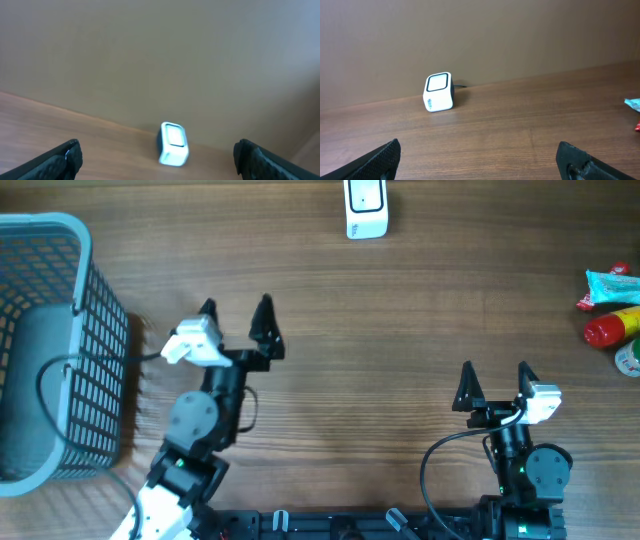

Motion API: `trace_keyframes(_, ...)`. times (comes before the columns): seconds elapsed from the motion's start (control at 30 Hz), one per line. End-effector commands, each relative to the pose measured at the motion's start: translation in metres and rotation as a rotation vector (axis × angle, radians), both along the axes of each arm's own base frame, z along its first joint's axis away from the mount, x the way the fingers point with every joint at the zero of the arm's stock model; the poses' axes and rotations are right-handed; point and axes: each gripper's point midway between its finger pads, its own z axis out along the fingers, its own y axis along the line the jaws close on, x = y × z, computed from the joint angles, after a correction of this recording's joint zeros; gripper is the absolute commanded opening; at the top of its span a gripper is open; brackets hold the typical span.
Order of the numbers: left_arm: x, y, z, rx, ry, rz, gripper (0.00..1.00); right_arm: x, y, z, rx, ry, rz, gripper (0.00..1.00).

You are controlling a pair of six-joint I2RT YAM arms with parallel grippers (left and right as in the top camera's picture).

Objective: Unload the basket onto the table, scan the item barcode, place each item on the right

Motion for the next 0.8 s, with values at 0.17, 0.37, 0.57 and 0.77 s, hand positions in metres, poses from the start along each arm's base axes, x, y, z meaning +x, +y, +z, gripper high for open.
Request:
trace_keyframes(0.17,-0.045,0.040,0.005,0.093,-0.142,-0.045,1.00,0.000,-0.002,0.003,-0.005,-0.013,-0.015,1.00)
trace_keyframes(0.37,-0.059,0.073,-0.039,0.008,-0.153,0.045,1.00,0.000,-0.002,0.003,-0.005,-0.013,-0.015,1.00)
trace_keyframes(0.57,-0.063,0.100,-0.068,0.011,-0.086,0.164,1.00,0.000,-0.002,0.003,-0.006,-0.013,-0.015,1.00)
trace_keyframes(0.77,-0.063,0.115,-0.122,0.027,0.133,0.241,1.00,0.000,-0.002,0.003,-0.005,-0.013,-0.015,1.00)
